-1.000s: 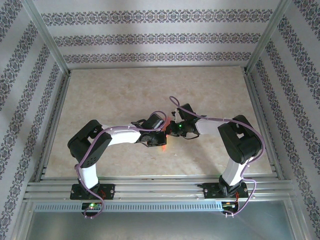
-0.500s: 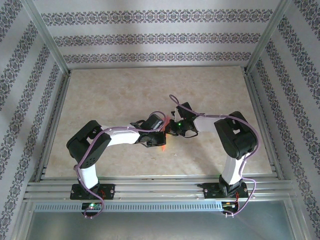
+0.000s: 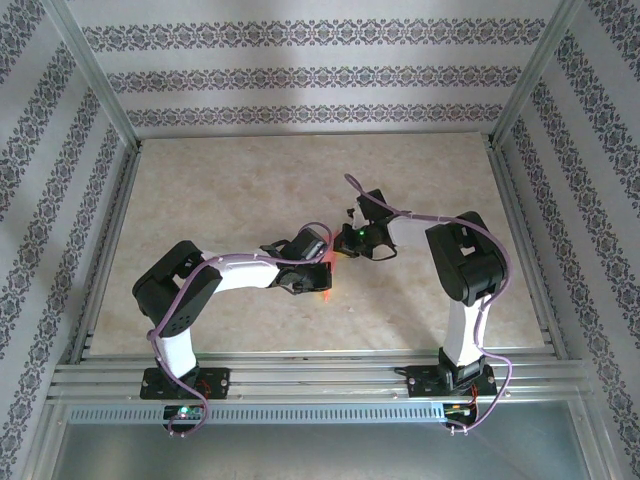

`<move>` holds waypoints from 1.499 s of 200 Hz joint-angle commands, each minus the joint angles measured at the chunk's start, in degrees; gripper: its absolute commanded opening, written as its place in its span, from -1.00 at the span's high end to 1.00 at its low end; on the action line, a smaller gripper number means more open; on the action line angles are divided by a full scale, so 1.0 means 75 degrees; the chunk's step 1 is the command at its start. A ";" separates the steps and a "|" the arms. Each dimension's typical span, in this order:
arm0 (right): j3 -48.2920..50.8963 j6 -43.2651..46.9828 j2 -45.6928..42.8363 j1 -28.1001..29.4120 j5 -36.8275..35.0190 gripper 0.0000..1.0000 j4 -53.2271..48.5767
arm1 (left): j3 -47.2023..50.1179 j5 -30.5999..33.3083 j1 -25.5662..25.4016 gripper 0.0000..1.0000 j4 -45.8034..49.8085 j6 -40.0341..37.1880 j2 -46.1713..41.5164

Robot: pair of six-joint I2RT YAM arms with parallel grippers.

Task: Fold a paper plane with a square sheet of paper (pick it up from the middle)
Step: Fold the wing for the fifth time at the center of the table.

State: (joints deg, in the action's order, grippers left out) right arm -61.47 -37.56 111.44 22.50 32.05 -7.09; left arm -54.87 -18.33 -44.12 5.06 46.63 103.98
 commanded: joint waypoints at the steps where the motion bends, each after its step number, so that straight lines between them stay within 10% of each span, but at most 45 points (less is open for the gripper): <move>1: -0.0411 0.0295 0.0336 -0.0487 -0.0938 0.91 0.0366 | 0.0332 -0.0224 -0.0047 1.00 0.1539 -0.0237 0.0418; 94: -0.1292 0.0530 0.0557 -0.1025 -0.0938 0.90 0.0193 | 0.0218 -0.0209 -0.0056 1.00 0.1704 -0.0335 0.0445; 191: 0.1323 0.0150 -0.1941 0.0148 -0.0503 0.90 0.0792 | 0.0126 -0.0147 -0.0059 1.00 0.1786 -0.0475 0.0422; 300: 0.0424 -0.0219 -0.0334 0.0543 -0.0336 0.91 0.1123 | 0.0233 -0.0159 -0.0059 1.00 0.1769 -0.0470 0.0418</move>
State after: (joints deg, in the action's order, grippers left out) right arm -54.85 -39.31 107.31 26.79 30.06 1.56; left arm -55.90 -19.88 -44.14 7.55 44.12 104.27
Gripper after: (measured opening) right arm 0.051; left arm 0.056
